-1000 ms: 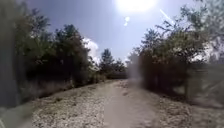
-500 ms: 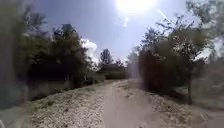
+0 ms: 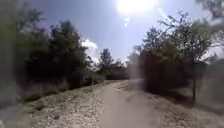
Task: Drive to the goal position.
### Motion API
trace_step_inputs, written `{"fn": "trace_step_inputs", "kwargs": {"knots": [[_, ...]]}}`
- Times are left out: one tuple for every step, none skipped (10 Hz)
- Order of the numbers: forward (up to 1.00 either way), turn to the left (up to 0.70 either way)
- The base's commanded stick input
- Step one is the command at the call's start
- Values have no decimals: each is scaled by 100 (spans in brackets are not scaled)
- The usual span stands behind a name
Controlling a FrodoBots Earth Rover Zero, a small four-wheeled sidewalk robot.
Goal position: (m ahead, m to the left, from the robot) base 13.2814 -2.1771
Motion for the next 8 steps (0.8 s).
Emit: {"fn": "trace_step_inputs", "kwargs": {"knots": [[60, 1], [60, 1], [60, 1], [60, -15], [60, -14], [60, -3], [60, 1], [60, 1]]}}
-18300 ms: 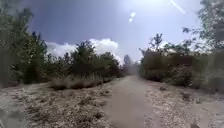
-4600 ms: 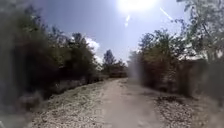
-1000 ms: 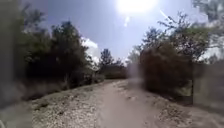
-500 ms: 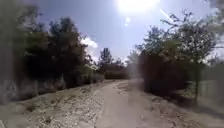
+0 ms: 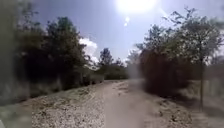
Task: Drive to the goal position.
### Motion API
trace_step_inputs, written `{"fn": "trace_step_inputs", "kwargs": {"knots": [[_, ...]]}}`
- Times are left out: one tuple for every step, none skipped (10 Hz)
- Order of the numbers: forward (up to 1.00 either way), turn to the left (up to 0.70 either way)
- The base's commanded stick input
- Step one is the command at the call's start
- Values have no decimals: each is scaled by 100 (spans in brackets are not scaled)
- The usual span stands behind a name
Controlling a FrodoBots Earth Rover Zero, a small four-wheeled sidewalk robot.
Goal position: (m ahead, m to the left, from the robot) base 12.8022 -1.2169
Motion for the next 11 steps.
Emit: {"fn": "trace_step_inputs", "kwargs": {"knots": [[60, 1], [60, 1], [60, 1], [60, 1], [60, 1], [60, 1], [60, 1], [60, 1], [60, 1], [60, 1], [60, 1]]}}
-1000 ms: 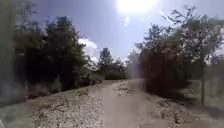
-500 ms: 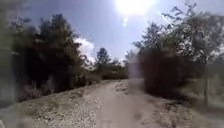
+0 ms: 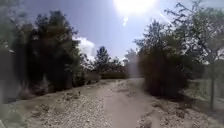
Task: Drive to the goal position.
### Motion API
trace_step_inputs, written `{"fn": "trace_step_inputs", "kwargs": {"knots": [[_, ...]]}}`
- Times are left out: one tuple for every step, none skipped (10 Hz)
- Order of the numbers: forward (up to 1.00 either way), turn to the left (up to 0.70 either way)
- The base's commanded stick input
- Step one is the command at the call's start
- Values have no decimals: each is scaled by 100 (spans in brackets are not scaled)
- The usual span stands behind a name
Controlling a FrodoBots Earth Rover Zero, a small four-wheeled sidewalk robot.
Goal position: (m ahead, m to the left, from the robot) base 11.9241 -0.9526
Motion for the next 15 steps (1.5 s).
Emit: {"fn": "trace_step_inputs", "kwargs": {"knots": [[60, 1], [60, 1], [60, 1], [60, 1], [60, 1], [60, 1], [60, 1], [60, 1], [60, 1], [60, 1], [60, 1], [60, 1], [60, 1], [60, 1], [60, 1]]}}
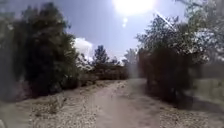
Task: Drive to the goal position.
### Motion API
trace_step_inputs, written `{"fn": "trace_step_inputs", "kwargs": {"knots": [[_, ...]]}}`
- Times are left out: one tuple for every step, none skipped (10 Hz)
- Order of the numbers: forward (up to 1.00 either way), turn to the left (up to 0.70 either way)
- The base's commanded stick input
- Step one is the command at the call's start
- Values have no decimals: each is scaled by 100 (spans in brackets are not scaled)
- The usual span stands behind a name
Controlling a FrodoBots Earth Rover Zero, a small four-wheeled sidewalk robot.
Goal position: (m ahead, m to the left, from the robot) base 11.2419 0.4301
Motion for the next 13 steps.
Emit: {"fn": "trace_step_inputs", "kwargs": {"knots": [[60, 1], [60, 1], [60, 1], [60, 1], [60, 1], [60, 1], [60, 1], [60, 1], [60, -5], [60, -15], [60, -10], [60, 1], [60, 1]]}}
